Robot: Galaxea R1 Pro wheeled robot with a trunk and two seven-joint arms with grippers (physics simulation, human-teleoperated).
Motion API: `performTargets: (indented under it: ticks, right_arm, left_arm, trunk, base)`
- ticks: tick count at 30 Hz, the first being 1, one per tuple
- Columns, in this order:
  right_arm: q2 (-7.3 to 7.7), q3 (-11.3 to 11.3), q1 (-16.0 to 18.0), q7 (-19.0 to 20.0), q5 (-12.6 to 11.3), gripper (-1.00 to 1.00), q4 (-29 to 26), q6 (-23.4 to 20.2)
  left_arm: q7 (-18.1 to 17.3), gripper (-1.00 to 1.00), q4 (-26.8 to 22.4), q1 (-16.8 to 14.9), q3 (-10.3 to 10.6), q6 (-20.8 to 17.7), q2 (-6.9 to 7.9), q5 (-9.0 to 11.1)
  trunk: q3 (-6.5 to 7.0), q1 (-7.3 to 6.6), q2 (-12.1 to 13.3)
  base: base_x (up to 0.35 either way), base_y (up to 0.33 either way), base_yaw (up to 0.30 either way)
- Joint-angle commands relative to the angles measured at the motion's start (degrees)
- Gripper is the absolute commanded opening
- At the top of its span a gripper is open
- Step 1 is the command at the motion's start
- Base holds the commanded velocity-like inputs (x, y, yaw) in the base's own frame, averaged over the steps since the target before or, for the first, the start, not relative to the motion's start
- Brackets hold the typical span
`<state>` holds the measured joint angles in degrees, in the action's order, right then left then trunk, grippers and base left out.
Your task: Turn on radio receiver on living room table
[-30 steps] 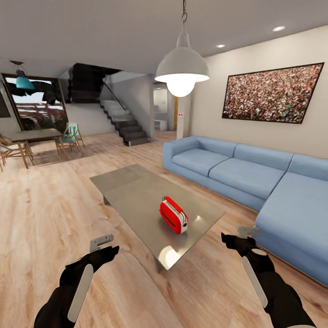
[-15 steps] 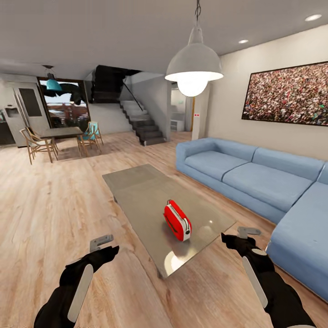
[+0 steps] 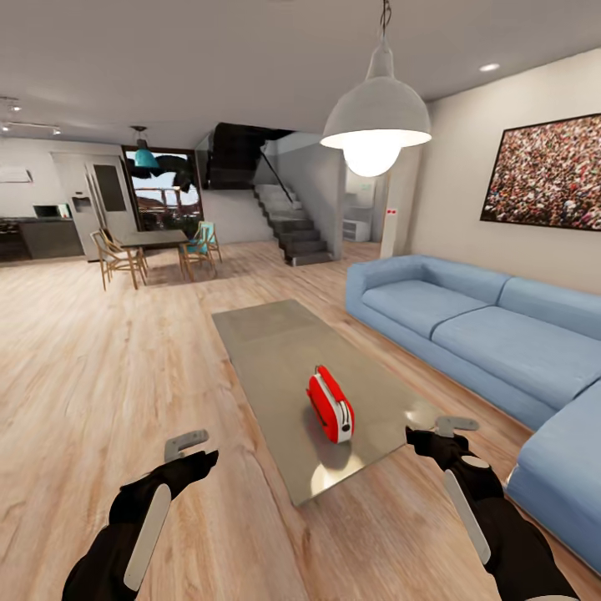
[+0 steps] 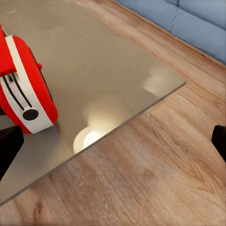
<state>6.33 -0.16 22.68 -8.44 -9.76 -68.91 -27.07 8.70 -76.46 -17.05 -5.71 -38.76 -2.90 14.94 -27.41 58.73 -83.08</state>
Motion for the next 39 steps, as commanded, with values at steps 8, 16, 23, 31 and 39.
performTargets:
  ticks: [8, 16, 23, 31, 39]
  right_arm:
    - [0.0, 0.0, 0.0, 0.0, 0.0, 1.0, 0.0, 0.0]
    - [0.0, 0.0, 0.0, 0.0, 0.0, 1.0, 0.0, 0.1]
    - [0.0, -0.1, 0.0, 0.0, 0.0, 1.0, 0.0, 0.1]
    - [0.0, -0.1, 0.0, 0.0, 0.0, 1.0, 0.0, 0.1]
    - [0.0, -0.1, 0.0, 0.0, 0.0, 1.0, 0.0, 0.1]
  left_arm:
    - [0.1, 1.0, 0.0, 0.0, 0.0, 0.0, 0.0, 0.0]
    - [0.1, 1.0, 0.0, 0.0, 0.0, 0.0, 0.0, -0.1]
    - [0.1, 1.0, 0.0, 0.0, 0.0, 0.0, -0.07, -0.1]
    - [0.1, 1.0, 0.0, 0.0, -0.1, 1.0, -0.09, -0.1]
    - [0.1, 1.0, 0.0, 0.0, -0.1, 1.6, -0.09, -0.1]
  trunk:
    - [0.0, 0.0, 0.0]
    - [0.0, 0.0, 0.0]
    - [0.0, 0.0, 0.0]
    - [0.0, 0.0, 0.0]
    - [0.0, 0.0, 0.0]
  base:
    - [-0.162, -0.297, 0.26]
    - [-0.072, -0.324, 0.26]
    - [-0.006, -0.33, 0.26]
    - [0.0, -0.333, 0.26]
    - [0.0, -0.334, 0.26]
